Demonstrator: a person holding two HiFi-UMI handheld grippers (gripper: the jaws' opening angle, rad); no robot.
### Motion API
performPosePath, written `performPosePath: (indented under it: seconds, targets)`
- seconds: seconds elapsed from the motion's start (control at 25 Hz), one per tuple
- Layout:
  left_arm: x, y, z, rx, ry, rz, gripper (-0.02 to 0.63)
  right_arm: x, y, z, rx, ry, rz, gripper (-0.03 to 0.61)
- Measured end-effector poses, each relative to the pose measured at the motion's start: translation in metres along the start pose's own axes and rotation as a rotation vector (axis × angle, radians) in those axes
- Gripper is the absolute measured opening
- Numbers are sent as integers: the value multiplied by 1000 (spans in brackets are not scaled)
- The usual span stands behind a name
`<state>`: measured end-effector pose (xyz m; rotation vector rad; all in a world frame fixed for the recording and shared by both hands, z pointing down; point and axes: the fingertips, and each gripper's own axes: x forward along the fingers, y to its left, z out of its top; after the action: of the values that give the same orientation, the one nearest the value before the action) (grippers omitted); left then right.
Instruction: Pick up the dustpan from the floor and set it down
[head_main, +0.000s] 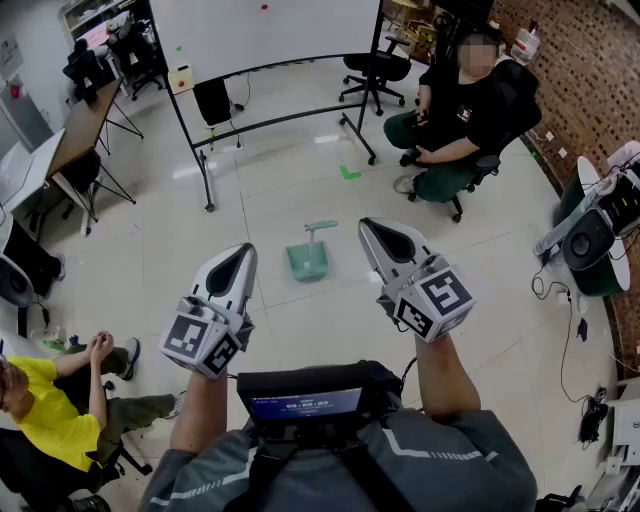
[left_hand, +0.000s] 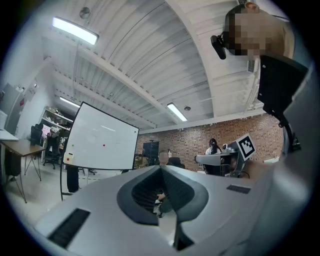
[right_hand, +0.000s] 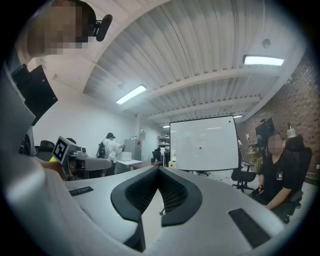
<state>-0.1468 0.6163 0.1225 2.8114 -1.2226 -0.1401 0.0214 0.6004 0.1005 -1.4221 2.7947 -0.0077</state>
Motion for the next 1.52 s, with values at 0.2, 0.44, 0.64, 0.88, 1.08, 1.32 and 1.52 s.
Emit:
performPosePath:
  seconds: [0.2,0.44,0.64,0.88,1.08,1.32,1.52]
  targets:
    - [9,25,-6,-6,10,-15,29,26,-3,-11,10,11,-7,11]
    - [64,48,-11,16,16,17,29,66,-53,-14,5,-3,40,11]
    - [129,80,-7,22,6,86,29,117,-112,-19,13,-4,114,11]
    - [233,113,3,47,-8,150,29,174,-207,-12,12,-8,201,11]
    - [312,122,2,56,14,163,29,204,-278,-12,13,7,253,11]
    - [352,166,4,48,14,163,29,252,-306,-15,-4,8,255,11]
    - [357,196,4,43,22,131,29,279,-301,-17,-17,13,246,11]
